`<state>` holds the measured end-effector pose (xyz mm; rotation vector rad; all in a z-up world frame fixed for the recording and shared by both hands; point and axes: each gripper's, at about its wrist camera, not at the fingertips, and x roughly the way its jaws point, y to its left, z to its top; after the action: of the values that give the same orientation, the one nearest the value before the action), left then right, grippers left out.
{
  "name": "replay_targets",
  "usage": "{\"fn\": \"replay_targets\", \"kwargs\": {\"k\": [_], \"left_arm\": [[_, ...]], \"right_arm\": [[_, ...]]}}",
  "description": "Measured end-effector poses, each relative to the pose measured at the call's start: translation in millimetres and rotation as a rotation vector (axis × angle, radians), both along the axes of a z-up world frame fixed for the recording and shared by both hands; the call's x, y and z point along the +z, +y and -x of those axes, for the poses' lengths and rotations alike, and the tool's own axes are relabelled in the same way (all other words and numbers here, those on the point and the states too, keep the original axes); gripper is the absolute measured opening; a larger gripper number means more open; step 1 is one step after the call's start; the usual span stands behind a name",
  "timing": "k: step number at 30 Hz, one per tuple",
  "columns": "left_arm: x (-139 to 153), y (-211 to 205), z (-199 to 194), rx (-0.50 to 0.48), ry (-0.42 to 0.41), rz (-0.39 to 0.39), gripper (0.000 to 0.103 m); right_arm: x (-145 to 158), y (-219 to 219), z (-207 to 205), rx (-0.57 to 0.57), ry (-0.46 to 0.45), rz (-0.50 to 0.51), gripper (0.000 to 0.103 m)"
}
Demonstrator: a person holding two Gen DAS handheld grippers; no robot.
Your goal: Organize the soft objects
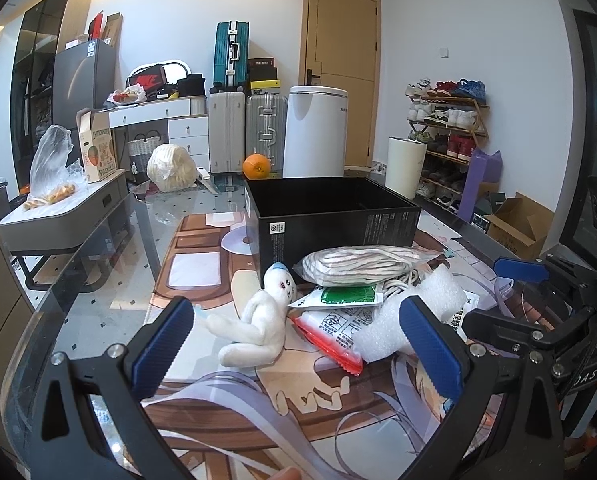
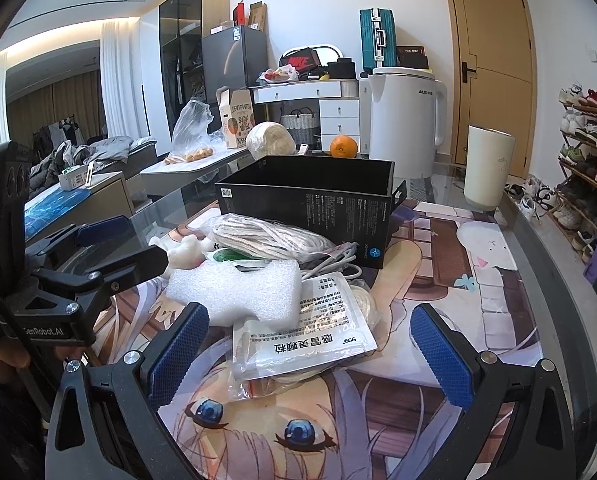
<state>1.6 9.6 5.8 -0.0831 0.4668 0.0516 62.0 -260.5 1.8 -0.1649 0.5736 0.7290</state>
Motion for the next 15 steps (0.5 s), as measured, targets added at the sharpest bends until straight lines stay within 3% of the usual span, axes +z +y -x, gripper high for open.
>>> {"fn": "replay_targets", "kwargs": {"k": [15], "left_arm": [[9, 10, 4, 0.011, -0.012, 0.026, 0.103]], "right_arm": [[9, 16, 9, 0.028, -0.003, 0.019, 0.102]]}}
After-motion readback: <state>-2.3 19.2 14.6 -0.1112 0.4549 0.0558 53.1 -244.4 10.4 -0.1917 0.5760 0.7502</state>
